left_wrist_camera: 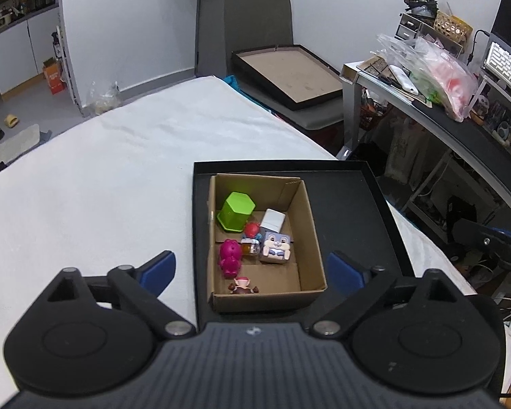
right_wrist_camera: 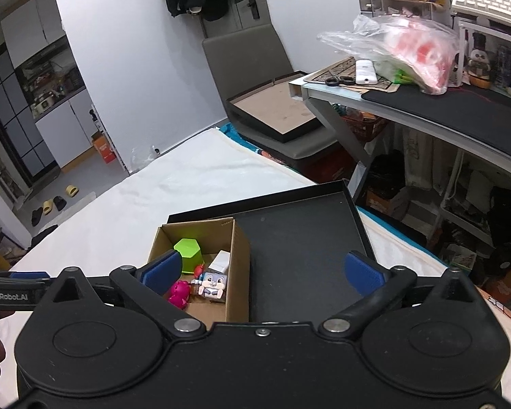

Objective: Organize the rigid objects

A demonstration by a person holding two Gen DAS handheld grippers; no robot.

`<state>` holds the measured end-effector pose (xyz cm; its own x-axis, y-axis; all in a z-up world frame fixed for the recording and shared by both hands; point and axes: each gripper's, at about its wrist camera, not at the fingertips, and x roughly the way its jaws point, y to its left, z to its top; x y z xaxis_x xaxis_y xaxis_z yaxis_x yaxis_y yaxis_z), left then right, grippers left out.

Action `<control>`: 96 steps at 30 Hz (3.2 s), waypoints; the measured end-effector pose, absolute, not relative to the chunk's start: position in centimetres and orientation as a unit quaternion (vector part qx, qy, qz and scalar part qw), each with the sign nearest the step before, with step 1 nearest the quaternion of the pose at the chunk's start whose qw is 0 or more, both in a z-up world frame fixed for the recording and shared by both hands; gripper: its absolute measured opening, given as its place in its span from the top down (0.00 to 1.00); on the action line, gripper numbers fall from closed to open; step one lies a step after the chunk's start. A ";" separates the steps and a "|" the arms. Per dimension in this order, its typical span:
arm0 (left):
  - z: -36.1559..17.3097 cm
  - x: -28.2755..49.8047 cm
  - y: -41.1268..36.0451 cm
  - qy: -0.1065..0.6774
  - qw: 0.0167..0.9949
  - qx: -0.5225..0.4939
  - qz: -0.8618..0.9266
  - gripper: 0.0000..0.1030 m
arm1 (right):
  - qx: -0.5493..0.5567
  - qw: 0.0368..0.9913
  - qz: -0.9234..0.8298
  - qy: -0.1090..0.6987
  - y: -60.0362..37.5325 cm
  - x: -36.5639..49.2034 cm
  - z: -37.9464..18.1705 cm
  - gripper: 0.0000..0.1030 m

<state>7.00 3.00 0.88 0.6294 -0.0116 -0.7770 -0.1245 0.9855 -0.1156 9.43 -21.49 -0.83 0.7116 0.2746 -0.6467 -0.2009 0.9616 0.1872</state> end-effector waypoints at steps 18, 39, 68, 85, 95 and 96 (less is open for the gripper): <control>0.6 3.8 3.2 0.429 0.899 -0.080 0.040 0.02 | 0.023 0.917 0.129 0.377 -20.1 6.1 -1.0 0.00; 0.5 3.5 2.9 0.432 0.899 -0.067 0.027 0.02 | 0.025 0.916 0.106 0.387 -20.6 5.2 -0.7 0.00; 0.8 3.8 2.1 0.433 0.899 -0.060 0.023 0.02 | 0.029 0.912 0.097 0.397 -21.1 5.5 -1.3 0.00; 0.6 4.0 1.7 0.436 0.898 -0.055 0.024 0.02 | 0.021 0.912 0.096 0.397 -21.7 5.8 -1.7 0.00; 0.5 4.2 1.7 0.439 0.897 -0.055 0.024 0.02 | 0.017 0.912 0.101 0.397 -21.6 5.7 -1.7 0.00; 0.5 4.2 1.7 0.439 0.897 -0.055 0.024 0.02 | 0.017 0.912 0.102 0.397 -21.6 5.7 -1.7 0.00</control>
